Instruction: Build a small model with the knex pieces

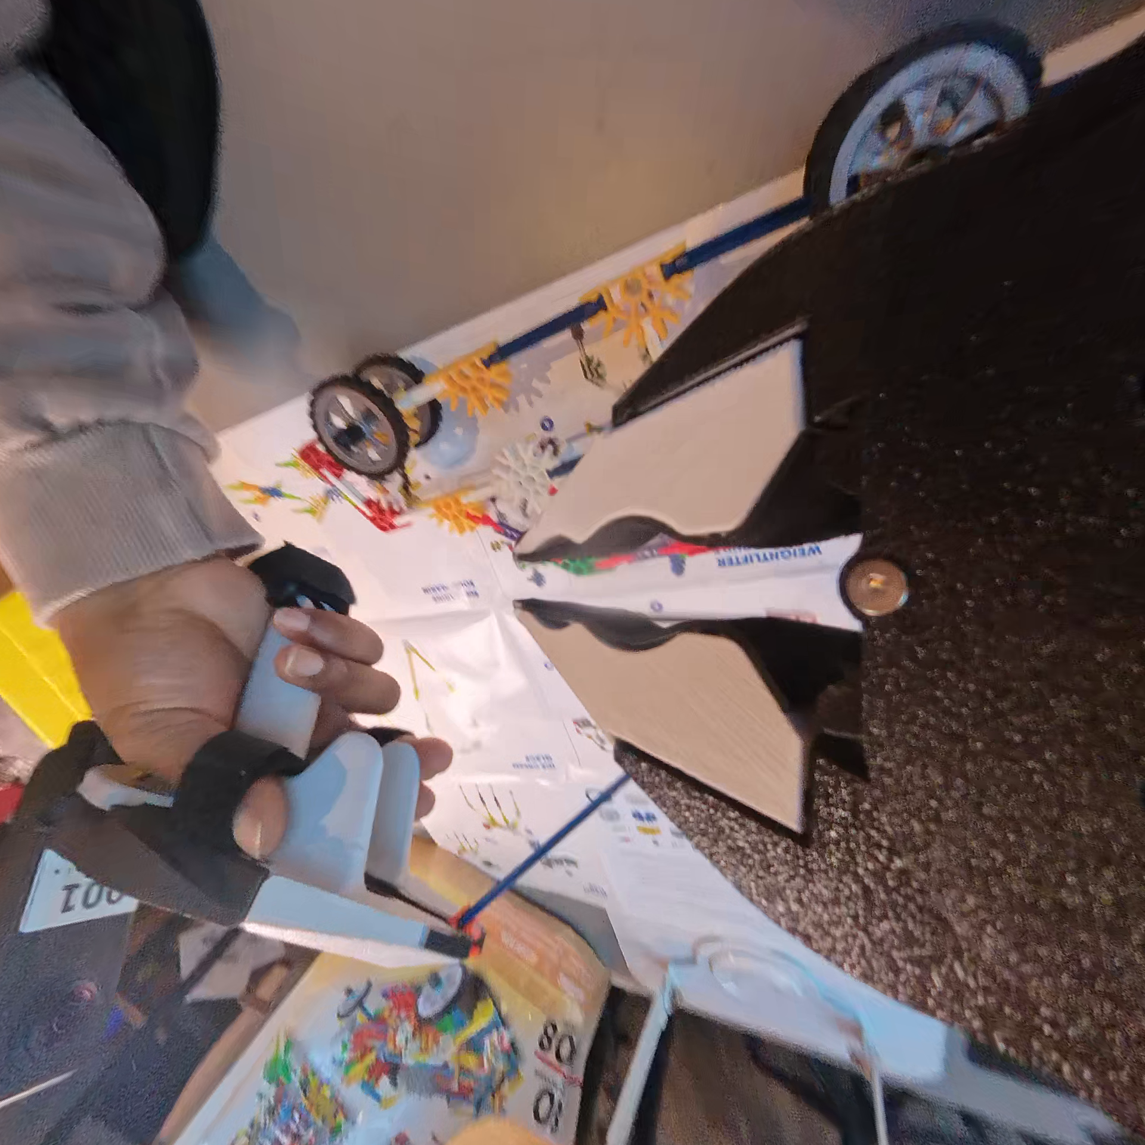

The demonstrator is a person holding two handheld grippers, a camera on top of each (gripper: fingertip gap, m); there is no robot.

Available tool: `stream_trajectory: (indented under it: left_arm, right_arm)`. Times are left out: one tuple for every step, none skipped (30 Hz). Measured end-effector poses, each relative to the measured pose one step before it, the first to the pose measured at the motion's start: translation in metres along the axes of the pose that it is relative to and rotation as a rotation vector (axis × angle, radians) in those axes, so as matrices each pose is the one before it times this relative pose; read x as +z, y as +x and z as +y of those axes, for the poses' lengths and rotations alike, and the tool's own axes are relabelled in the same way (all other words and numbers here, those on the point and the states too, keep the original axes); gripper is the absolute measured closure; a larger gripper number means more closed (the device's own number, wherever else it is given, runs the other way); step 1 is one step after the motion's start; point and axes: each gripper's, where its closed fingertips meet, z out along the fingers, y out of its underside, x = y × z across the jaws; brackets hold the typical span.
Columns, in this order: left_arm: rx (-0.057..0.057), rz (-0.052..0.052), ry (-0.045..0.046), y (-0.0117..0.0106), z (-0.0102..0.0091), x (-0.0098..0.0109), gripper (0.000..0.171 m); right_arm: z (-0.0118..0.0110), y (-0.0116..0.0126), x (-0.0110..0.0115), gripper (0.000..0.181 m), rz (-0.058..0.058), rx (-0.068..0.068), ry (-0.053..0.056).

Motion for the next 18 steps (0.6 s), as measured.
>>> stream_trajectory:
  left_arm:
    - [-0.0597,0.0554,0.06707,0.00355,-0.00899,-0.00591,0.150]
    - [-0.0696,0.0300,0.08567,-0.00184,-0.01250,-0.00834,0.145]
    - [-0.0712,0.0108,0.09533,-0.00536,-0.01491,-0.00989,0.145]
    - [-0.0698,-0.0073,0.09077,-0.00811,-0.01453,-0.01015,0.147]
    - [-0.0695,-0.0439,0.07146,-0.01371,-0.01101,-0.00892,0.150]
    - [-0.0679,-0.0570,0.03894,-0.01577,-0.00489,-0.00650,0.151]
    - [-0.0621,-0.0196,0.00050,-0.00990,0.00221,-0.00326,0.146]
    - [-0.0546,0.0043,-0.02902,-0.00497,0.00727,-0.00011,0.142]
    - [-0.0369,0.0032,-0.03121,-0.00316,0.00768,0.00196,0.140]
    - [-0.0188,0.0125,-0.01756,0.00064,0.00541,0.00311,0.143]
    - [-0.0099,0.0305,-0.01389,0.00512,0.00398,0.00347,0.157]
    - [-0.0033,0.0216,-0.01745,0.00437,0.00328,0.00347,0.169]
    - [0.0083,0.0043,-0.01234,0.00172,0.00195,0.00248,0.170]
    - [0.0048,0.0045,-0.00712,0.00112,0.00071,0.00073,0.170]
    - [-0.0041,0.0101,0.00073,0.00117,-0.00076,-0.00094,0.171]
    - [-0.0005,0.0117,0.01529,0.00150,-0.00320,-0.00218,0.171]
    - [0.0097,0.0150,0.01667,0.00297,-0.00398,-0.00202,0.171]
    - [0.0269,0.0068,0.00362,0.00372,-0.00280,-0.00085,0.171]
  right_arm:
    - [-0.00189,-0.00308,-0.00112,0.179,-0.0134,-0.0059,0.0059]
    - [-0.00107,-0.00252,-0.00072,0.180,-0.0056,-0.0173,-0.0011]
    - [0.00032,-0.00317,0.00011,0.179,-0.0046,-0.0234,-0.0103]
    - [0.00003,-0.00556,0.00103,0.180,-0.0175,-0.0168,-0.0064]
    - [-0.00029,-0.00601,0.00194,0.180,-0.0175,-0.0167,-0.0016]
    - [0.00128,-0.00700,0.00307,0.180,-0.0242,-0.0125,-0.0095]
    - [0.00247,-0.00766,0.00395,0.180,-0.0278,-0.0072,-0.0132]
    - [0.00291,-0.00657,0.00472,0.180,-0.0204,-0.0127,-0.0149]
    - [0.00329,-0.00661,0.00486,0.180,-0.0213,-0.0103,-0.0159]
    - [0.00300,-0.00619,0.00481,0.180,-0.0192,-0.0091,-0.0137]
    - [0.00261,-0.00582,0.00420,0.180,-0.0186,-0.0088,-0.0135]
    - [0.00240,-0.00592,0.00329,0.180,-0.0223,-0.0095,-0.0139]
    - [0.00141,-0.00369,0.00235,0.180,-0.0098,-0.0102,-0.0098]
    - [0.00106,-0.00216,0.00086,0.180,-0.0017,-0.0184,-0.0104]
    - [-0.00041,-0.00135,-0.00063,0.180,0.0013,-0.0267,-0.0064]
    - [-0.00257,-0.00313,-0.00136,0.180,-0.0104,-0.0183,0.0050]
    - [-0.00253,-0.00529,-0.00117,0.180,-0.0278,0.0099,0.0044]
    - [-0.00128,-0.00361,-0.00079,0.181,-0.0244,0.0516,-0.0051]
